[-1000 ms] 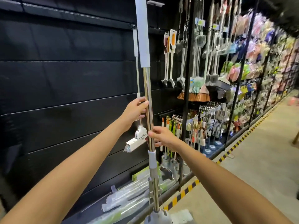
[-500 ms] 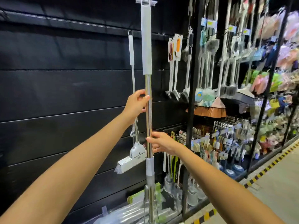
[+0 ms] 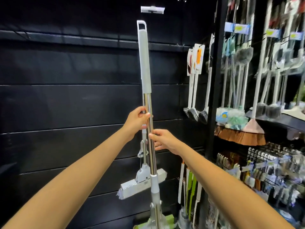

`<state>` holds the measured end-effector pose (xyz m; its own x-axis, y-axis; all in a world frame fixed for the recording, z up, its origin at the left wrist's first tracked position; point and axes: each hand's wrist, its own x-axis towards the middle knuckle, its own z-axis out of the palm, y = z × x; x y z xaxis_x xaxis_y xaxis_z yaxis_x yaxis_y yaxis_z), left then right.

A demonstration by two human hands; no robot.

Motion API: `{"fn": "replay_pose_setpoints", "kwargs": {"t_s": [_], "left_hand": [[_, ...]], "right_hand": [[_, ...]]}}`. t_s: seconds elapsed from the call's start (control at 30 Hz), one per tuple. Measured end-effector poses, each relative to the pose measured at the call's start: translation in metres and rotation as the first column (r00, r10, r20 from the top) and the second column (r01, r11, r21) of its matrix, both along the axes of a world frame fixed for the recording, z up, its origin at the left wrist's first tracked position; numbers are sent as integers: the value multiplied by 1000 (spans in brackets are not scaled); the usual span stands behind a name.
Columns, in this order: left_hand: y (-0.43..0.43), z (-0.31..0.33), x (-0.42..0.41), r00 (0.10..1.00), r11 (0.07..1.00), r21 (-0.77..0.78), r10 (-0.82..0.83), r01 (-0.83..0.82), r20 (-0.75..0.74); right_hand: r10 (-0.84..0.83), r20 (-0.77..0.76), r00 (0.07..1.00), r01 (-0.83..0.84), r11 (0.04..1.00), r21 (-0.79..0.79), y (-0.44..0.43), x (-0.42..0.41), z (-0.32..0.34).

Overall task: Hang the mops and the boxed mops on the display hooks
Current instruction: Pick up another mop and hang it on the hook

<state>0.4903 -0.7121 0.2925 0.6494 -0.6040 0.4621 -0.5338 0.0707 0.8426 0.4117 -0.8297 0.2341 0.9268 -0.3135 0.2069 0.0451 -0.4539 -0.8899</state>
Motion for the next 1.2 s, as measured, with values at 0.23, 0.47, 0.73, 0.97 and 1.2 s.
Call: {"fn": "replay_pose_setpoints", "kwargs": {"t_s": [0.23, 0.47, 0.73, 0.97, 1.2], "left_hand": [[-62, 23, 44, 999, 998, -44, 45, -45, 12], [-113, 44, 98, 999, 996, -84, 27, -25, 18], [-144, 78, 149, 994, 998, -60, 29, -23, 108], [-167, 116, 172, 985, 991, -126, 70, -50, 161], [-184, 124, 184, 969, 977, -192, 133, -93, 208]], "right_hand": [[36, 23, 999, -36, 999, -18, -61, 47, 26], [37, 131, 991, -54, 990, 130, -109, 109, 68], [0, 207, 978, -27, 992, 127, -146, 161, 85], [33, 201, 979, -58, 991, 121, -165, 188, 90], [80, 233, 969, -102, 991, 81, -177, 199, 107]]}}
